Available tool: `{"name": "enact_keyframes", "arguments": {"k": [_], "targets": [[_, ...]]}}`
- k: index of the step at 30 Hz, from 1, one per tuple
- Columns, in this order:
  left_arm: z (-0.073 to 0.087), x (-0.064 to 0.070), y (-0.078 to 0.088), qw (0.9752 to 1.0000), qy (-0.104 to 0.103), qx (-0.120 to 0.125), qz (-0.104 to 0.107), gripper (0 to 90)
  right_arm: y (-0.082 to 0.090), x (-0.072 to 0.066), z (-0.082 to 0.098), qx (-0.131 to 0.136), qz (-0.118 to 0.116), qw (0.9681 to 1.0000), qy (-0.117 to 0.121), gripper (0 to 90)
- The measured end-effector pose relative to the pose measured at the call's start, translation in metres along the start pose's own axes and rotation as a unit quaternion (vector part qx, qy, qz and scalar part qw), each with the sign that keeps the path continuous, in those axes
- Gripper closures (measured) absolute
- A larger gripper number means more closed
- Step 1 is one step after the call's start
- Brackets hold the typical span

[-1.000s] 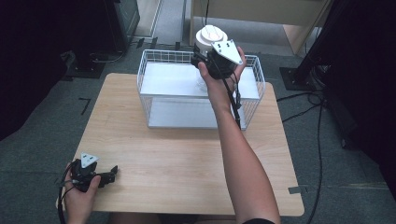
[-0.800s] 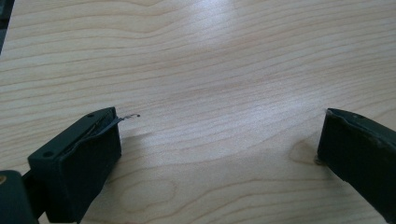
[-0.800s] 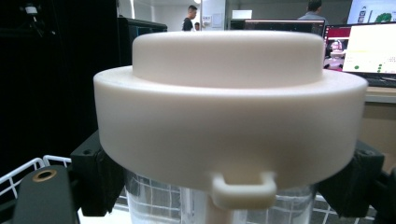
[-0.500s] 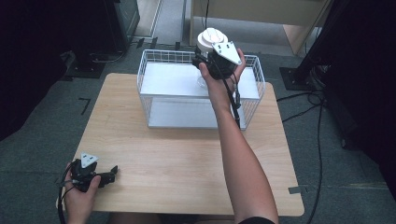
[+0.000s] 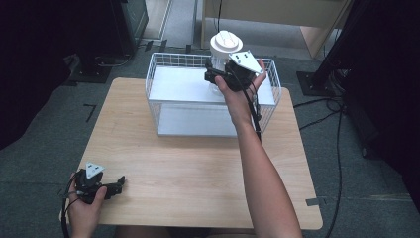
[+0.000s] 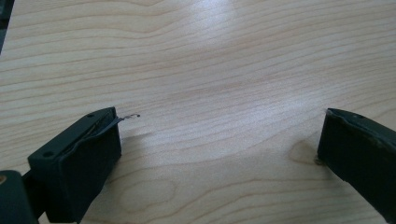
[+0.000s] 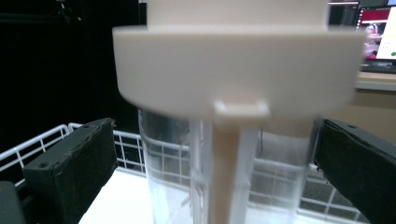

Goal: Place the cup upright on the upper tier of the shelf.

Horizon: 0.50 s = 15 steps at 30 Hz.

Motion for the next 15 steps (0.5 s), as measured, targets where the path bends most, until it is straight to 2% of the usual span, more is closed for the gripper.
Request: {"name": "enact_keyframes", "arguments": {"k": [10,15], "targets": [[0.000,0.000,0.000,1.0000,-0.001,-0.001,0.000,0.0,0.021,0.012,0.034,-0.018,0.001,0.9998,0.003,0.0],[0.000,0.000,0.000,1.0000,-0.001,-0.001,0.000,0.0,0.037,0.020,0.054,-0.027,0.000,0.9996,0.001,0.0]]}}
Point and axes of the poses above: each handheld gripper's, and its own axes: y roughly backward along the jaws, z roughly out of its underside, x roughly to its right, the point moved 5 cm from there along -y, roughly forward along the jaws, and after that the axes turned 1 degree about x, right-handed, at the moved point
